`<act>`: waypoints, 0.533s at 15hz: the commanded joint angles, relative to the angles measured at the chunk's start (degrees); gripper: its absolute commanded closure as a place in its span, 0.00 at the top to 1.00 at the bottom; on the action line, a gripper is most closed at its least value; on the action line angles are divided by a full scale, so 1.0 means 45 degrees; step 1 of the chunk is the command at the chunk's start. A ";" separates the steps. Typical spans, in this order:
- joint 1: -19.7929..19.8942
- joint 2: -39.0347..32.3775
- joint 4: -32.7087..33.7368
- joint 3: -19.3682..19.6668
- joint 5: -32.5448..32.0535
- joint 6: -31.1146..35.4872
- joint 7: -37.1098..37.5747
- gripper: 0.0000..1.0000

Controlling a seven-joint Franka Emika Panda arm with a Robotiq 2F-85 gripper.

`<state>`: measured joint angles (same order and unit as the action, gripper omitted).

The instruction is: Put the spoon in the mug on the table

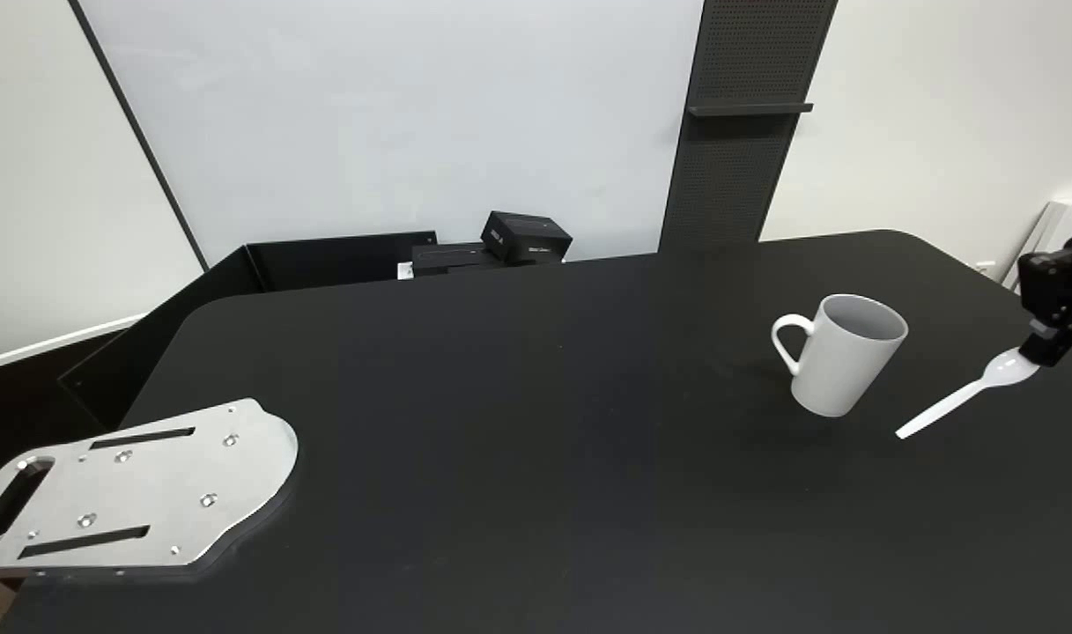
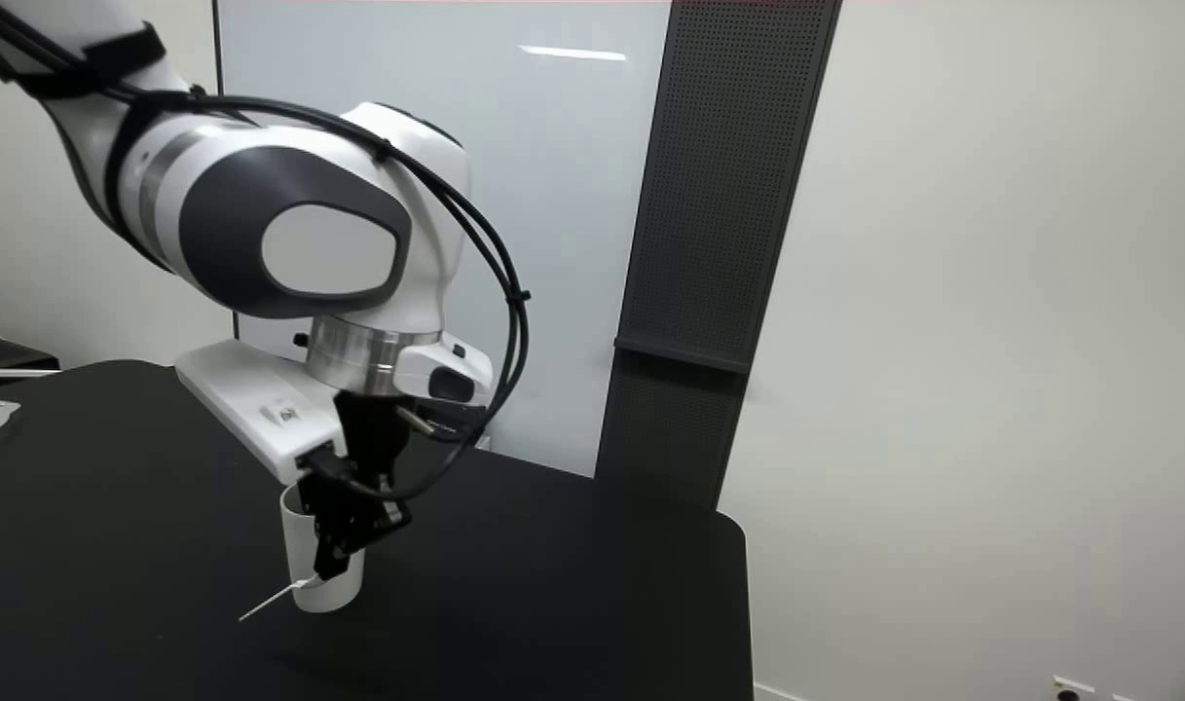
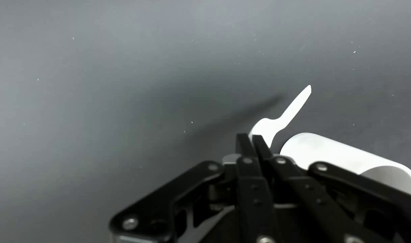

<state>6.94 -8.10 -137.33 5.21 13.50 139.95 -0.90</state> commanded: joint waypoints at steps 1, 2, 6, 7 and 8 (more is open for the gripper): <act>0.0675 -0.1174 0.0932 -0.0219 0.1714 -0.0303 -0.2771 0.01; 0.0856 -0.1526 0.1144 -0.0291 0.2089 -0.0422 -0.3396 0.01; 0.1362 -0.2716 0.1920 -0.0447 0.2393 -0.0777 -0.4539 0.01; 0.1463 -0.2945 0.2096 -0.0475 0.2302 -0.0901 -0.4590 0.01; 0.1570 -0.3244 0.2288 -0.0508 0.2256 -0.0930 -0.4654 0.01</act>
<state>11.93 -18.59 -131.24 4.06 22.84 138.10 -19.92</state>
